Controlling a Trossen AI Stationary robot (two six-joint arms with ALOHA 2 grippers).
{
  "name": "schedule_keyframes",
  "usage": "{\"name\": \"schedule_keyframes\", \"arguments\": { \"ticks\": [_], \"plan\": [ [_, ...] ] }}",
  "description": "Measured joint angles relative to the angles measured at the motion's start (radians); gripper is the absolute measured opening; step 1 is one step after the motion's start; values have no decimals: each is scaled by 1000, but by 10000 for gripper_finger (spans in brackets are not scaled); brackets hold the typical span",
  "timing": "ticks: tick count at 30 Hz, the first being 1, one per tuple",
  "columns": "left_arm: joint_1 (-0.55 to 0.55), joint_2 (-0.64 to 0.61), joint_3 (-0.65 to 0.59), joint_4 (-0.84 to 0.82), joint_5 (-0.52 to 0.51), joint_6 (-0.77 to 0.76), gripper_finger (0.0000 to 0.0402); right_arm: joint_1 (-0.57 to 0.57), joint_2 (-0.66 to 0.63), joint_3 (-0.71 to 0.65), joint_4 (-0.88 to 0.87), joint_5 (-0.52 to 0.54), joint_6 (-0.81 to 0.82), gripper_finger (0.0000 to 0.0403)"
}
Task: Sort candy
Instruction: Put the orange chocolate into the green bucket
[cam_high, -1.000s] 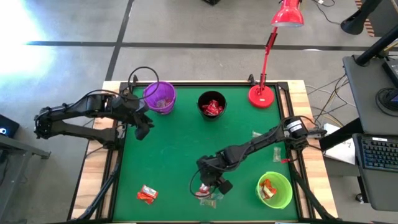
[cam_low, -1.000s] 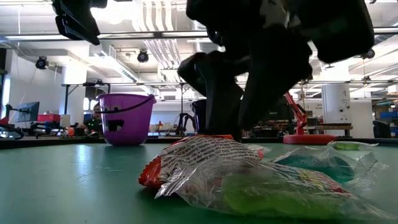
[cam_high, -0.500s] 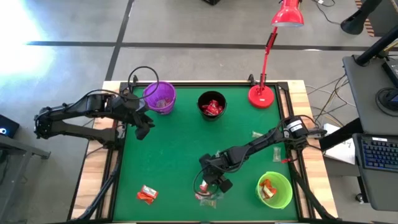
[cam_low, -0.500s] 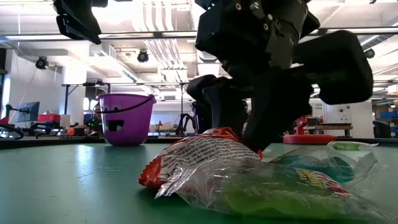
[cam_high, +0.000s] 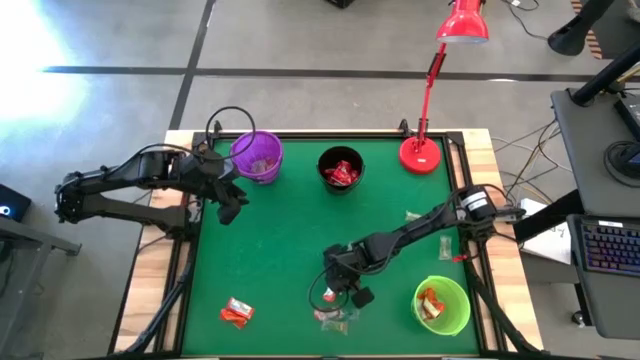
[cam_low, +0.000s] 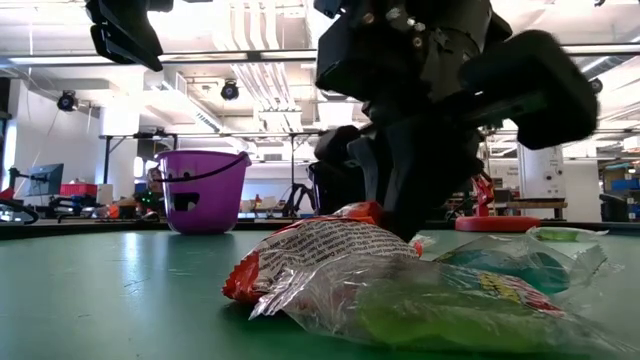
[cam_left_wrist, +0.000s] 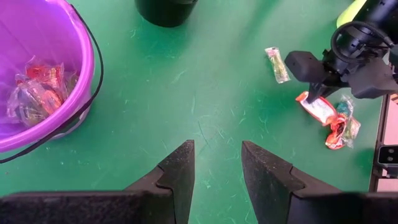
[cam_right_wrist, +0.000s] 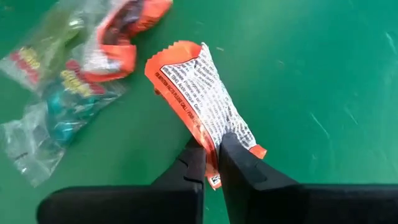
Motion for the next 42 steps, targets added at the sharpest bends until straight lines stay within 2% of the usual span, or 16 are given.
{"name": "schedule_keyframes", "arguments": {
  "ticks": [9,14,17,24,34,38,42],
  "plan": [
    [0,0,0,-1,0,10,114,-43,-94,42,-47,154,231,14],
    [0,0,-2,-3,1,26,114,-50,-155,122,-163,264,459,13],
    [-1,0,-2,-4,1,54,114,-47,-189,183,-276,292,612,13],
    [0,0,-3,-4,1,135,114,-7,-249,291,-559,309,984,13],
    [0,0,-3,-3,1,236,114,157,-282,349,-968,312,1439,13],
    [0,0,-3,-1,1,270,114,229,-283,371,-1042,304,1619,13],
    [0,0,-3,5,1,287,114,306,-287,402,-1052,234,1754,13]
  ]
}}
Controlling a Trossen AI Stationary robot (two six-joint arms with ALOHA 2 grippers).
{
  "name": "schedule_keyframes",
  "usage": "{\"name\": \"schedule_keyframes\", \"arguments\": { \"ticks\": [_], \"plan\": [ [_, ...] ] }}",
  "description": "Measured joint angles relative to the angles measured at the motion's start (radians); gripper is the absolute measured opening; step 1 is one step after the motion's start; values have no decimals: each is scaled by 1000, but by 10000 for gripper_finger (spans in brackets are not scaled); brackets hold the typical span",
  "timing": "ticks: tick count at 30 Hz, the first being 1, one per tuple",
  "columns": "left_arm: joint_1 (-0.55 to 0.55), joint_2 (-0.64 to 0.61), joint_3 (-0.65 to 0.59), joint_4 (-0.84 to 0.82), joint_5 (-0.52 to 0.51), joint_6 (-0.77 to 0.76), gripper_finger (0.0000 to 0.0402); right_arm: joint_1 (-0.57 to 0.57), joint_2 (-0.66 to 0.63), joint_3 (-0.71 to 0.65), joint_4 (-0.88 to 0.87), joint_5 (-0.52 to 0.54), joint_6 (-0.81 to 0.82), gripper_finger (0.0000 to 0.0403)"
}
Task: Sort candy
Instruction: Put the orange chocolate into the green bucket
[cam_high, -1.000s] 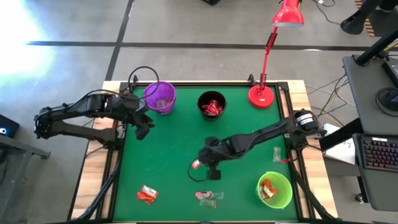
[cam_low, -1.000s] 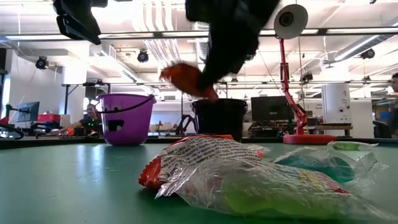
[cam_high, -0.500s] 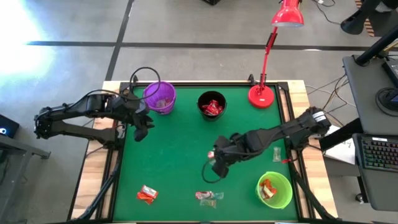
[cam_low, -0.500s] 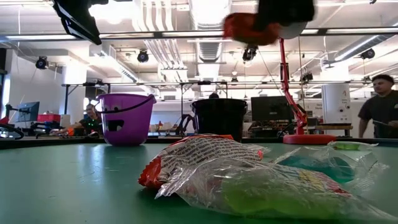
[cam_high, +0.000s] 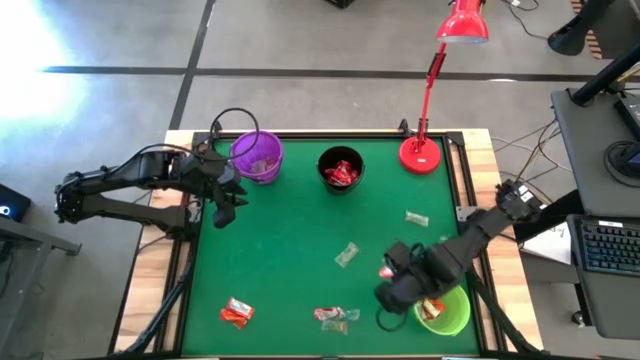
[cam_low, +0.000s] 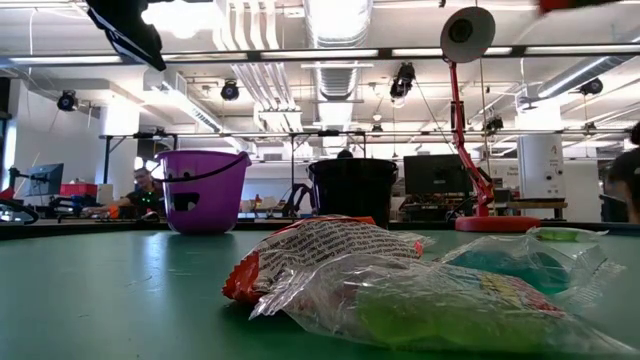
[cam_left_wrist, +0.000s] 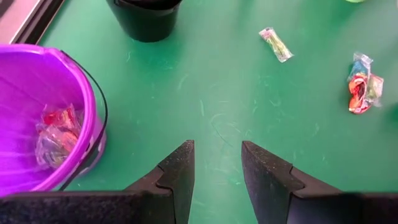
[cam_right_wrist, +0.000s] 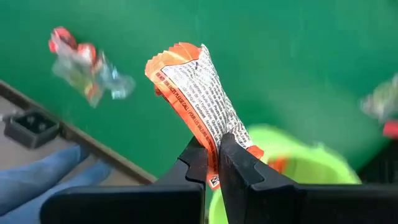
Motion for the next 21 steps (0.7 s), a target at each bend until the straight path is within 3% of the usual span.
{"name": "schedule_keyframes", "arguments": {
  "ticks": [12,21],
  "plan": [
    [0,0,0,1,0,49,114,250,2,-1,-97,-144,591,13],
    [0,0,0,1,0,59,114,284,14,-12,-108,-140,629,13]
  ]
}}
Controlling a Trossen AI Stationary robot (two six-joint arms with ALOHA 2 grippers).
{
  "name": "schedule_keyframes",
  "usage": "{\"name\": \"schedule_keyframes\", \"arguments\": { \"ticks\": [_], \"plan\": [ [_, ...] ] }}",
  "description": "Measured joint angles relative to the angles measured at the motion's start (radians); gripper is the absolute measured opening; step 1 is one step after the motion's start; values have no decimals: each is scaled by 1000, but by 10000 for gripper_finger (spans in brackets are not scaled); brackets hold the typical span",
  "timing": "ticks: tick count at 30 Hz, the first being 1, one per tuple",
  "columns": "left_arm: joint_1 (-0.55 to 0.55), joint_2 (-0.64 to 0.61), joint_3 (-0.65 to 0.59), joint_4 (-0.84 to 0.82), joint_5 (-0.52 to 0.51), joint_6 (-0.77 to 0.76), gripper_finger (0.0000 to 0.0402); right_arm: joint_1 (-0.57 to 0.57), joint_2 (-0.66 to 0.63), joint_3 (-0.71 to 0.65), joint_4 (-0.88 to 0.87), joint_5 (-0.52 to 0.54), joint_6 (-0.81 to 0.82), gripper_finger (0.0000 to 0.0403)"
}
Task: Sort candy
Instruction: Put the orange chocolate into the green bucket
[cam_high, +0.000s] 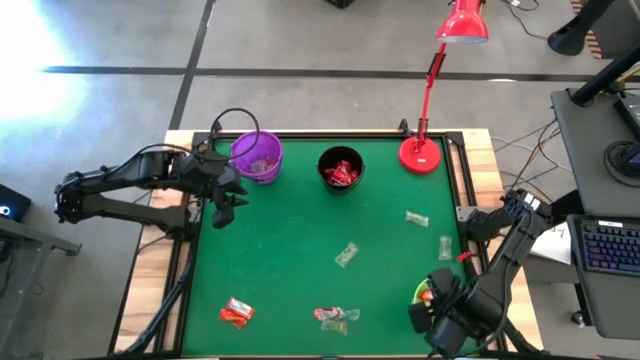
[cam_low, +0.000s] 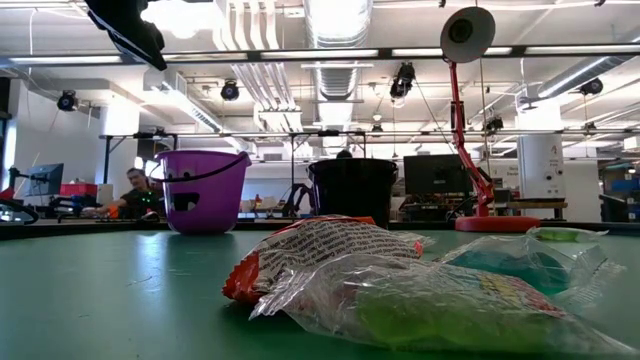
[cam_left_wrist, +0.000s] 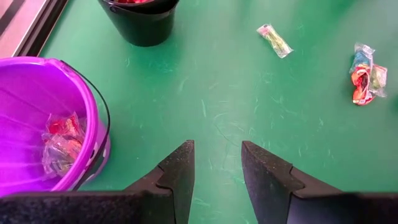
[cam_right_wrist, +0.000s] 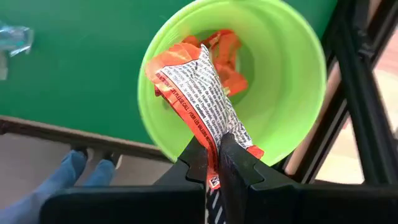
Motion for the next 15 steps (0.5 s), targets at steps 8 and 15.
{"name": "schedule_keyframes", "arguments": {
  "ticks": [8,15],
  "plan": [
    [0,-1,0,-1,4,3,114,-1,8,-20,-47,-67,1,38],
    [0,-2,0,-2,33,3,114,-1,8,-34,-45,-70,-16,98]
  ]
}}
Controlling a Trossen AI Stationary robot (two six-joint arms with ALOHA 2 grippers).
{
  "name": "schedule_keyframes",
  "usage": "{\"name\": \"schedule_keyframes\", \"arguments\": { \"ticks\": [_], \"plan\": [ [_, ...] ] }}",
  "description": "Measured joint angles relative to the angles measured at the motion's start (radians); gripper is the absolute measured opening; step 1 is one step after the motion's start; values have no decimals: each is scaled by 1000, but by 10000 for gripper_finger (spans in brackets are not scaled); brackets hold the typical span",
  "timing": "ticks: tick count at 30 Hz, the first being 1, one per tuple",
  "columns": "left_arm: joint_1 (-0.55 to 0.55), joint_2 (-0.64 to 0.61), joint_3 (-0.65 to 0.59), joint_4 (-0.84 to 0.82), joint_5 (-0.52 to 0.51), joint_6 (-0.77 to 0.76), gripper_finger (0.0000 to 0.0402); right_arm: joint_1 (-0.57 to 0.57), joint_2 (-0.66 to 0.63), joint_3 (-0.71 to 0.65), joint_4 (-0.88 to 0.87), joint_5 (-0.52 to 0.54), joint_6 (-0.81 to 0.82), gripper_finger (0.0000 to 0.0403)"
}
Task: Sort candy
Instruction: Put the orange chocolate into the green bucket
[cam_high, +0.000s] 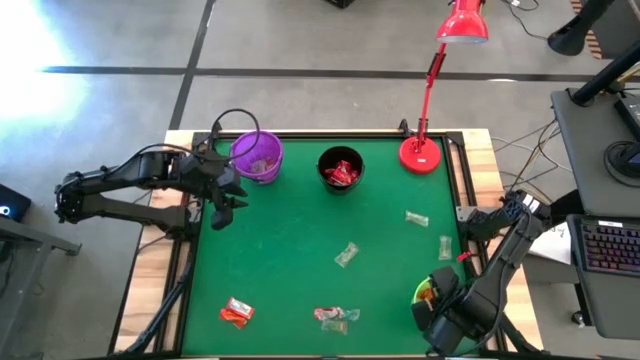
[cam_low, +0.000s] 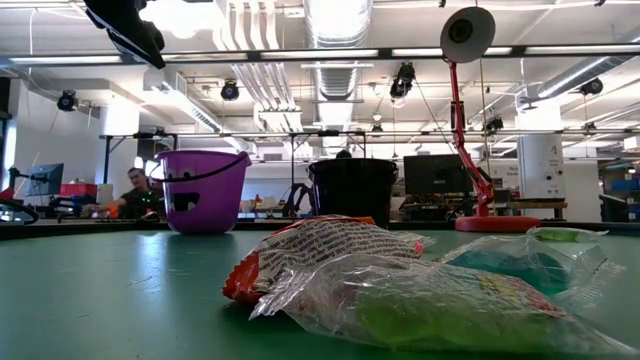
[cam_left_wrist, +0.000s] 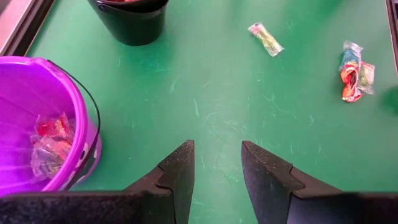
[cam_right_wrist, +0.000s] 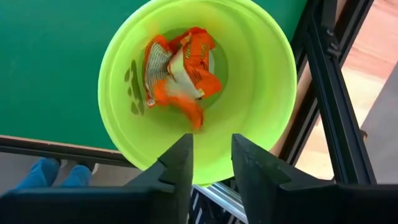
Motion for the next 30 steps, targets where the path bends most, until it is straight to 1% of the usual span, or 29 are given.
{"name": "schedule_keyframes", "arguments": {
  "ticks": [4,7,9,12,14,17,20,22,26,30],
  "plan": [
    [0,0,0,0,0,0,114,0,0,-2,1,1,0,118],
    [0,0,0,0,1,-1,114,-8,0,-2,1,17,0,126],
    [0,0,0,0,1,-3,114,-19,0,-2,0,80,-1,126],
    [0,0,0,0,2,-20,114,-45,0,-2,2,230,-18,127],
    [0,0,0,-5,5,-50,114,-68,0,-1,6,312,-49,127],
    [0,0,0,-45,73,-109,114,-112,0,-1,5,367,-135,128],
    [-3,0,0,-98,173,-184,114,-166,-1,-1,5,369,-260,128],
    [-15,0,0,-128,209,-229,114,-205,-1,-1,4,370,-353,128],
    [-76,0,0,-176,211,-295,114,-283,-2,-3,0,382,-523,128],
    [-193,0,0,-186,211,-370,114,-350,-2,-4,0,440,-626,128]
  ]
}}
